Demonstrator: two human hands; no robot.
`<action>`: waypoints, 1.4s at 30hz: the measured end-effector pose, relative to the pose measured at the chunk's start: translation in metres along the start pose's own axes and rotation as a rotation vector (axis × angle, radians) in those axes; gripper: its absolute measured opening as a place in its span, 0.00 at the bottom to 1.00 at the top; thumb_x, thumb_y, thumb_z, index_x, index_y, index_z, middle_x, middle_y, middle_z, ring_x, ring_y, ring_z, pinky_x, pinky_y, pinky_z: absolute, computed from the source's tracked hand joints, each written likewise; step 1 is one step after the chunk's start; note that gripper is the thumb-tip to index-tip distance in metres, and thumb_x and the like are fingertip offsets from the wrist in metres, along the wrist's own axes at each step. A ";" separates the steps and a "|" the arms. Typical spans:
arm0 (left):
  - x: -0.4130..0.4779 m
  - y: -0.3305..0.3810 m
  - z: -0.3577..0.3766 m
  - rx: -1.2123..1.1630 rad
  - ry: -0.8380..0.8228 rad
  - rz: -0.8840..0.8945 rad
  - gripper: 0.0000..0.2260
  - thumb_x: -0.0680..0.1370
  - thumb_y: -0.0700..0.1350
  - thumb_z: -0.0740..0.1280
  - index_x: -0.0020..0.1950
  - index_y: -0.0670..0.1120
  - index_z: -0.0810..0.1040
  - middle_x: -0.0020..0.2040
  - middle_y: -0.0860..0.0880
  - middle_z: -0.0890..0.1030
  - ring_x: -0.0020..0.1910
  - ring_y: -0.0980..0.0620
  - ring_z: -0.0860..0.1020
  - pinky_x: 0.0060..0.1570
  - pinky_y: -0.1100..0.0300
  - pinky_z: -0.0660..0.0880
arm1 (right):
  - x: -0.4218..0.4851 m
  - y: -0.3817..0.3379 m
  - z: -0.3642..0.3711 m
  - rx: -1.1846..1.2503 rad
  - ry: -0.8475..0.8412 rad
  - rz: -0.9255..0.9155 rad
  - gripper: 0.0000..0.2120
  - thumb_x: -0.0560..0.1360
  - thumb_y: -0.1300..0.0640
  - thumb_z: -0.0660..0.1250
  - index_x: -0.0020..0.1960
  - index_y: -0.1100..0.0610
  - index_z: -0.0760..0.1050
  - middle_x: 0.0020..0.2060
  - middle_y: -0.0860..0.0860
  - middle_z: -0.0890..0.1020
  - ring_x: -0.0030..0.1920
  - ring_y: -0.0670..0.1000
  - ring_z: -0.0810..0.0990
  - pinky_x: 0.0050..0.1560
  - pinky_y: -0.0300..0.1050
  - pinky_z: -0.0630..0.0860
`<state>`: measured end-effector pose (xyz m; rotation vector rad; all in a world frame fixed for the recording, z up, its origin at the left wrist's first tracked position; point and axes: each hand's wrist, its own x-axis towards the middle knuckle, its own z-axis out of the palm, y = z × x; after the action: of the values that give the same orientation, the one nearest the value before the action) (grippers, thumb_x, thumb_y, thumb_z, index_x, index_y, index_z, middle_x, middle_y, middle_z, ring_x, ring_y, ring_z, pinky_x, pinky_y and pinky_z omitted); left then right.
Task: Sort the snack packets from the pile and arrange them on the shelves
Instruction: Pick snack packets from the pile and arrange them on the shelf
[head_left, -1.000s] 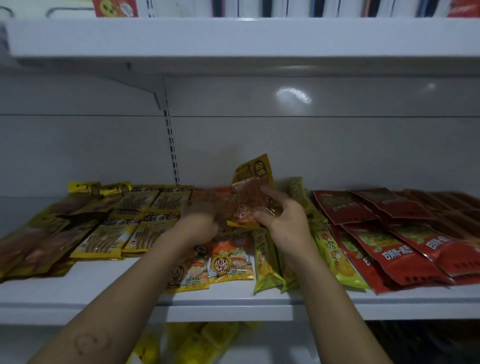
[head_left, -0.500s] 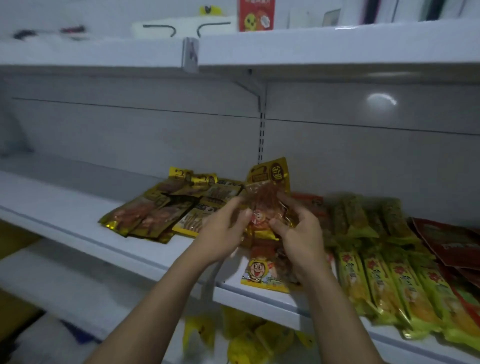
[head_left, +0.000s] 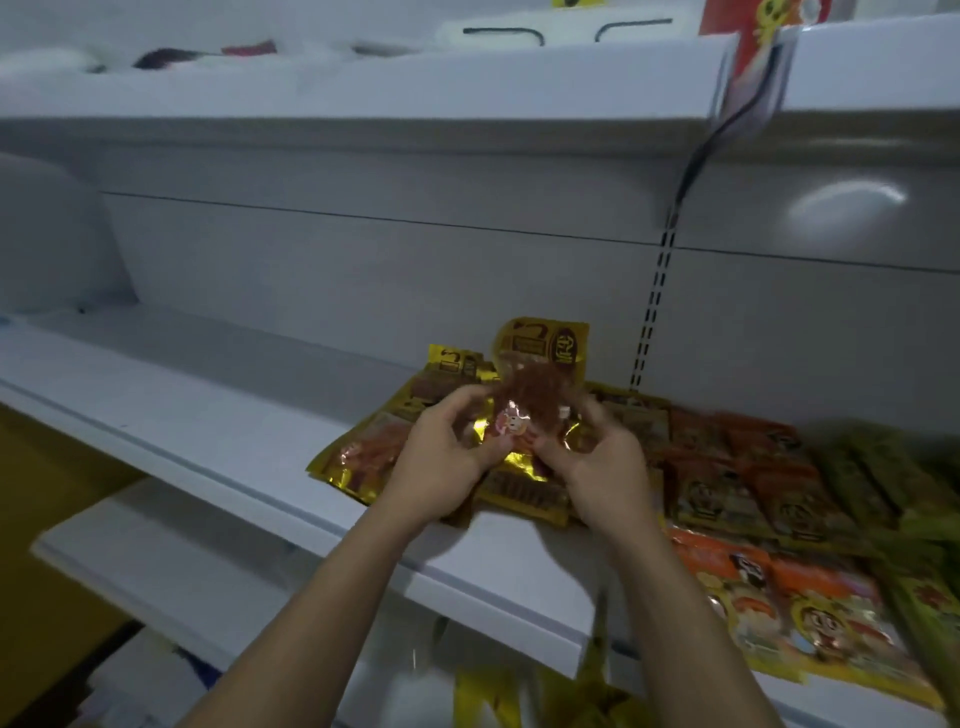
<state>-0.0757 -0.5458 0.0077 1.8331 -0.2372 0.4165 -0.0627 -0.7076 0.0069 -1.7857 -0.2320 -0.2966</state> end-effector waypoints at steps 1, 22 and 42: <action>0.008 -0.005 -0.010 0.002 -0.009 -0.014 0.20 0.73 0.38 0.75 0.58 0.60 0.77 0.52 0.56 0.84 0.50 0.59 0.82 0.49 0.59 0.80 | 0.006 -0.001 0.010 -0.030 0.005 -0.004 0.25 0.73 0.57 0.75 0.68 0.51 0.75 0.58 0.45 0.81 0.58 0.48 0.80 0.57 0.46 0.78; 0.174 -0.113 -0.124 0.819 -0.470 0.026 0.15 0.82 0.55 0.59 0.66 0.54 0.74 0.65 0.50 0.76 0.68 0.46 0.69 0.65 0.47 0.56 | 0.149 0.010 0.126 -0.795 -0.069 0.356 0.07 0.74 0.58 0.68 0.49 0.60 0.82 0.48 0.56 0.84 0.45 0.57 0.82 0.36 0.44 0.76; 0.137 -0.094 -0.127 0.720 -0.330 0.033 0.06 0.82 0.55 0.59 0.51 0.69 0.68 0.63 0.53 0.77 0.67 0.48 0.70 0.66 0.51 0.56 | 0.113 0.007 0.117 -1.019 -0.015 0.384 0.28 0.77 0.36 0.58 0.73 0.48 0.66 0.72 0.55 0.68 0.73 0.62 0.62 0.73 0.63 0.59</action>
<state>0.0638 -0.3899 0.0121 2.6119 -0.3764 0.2282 0.0551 -0.5955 0.0116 -2.7775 0.3217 -0.1176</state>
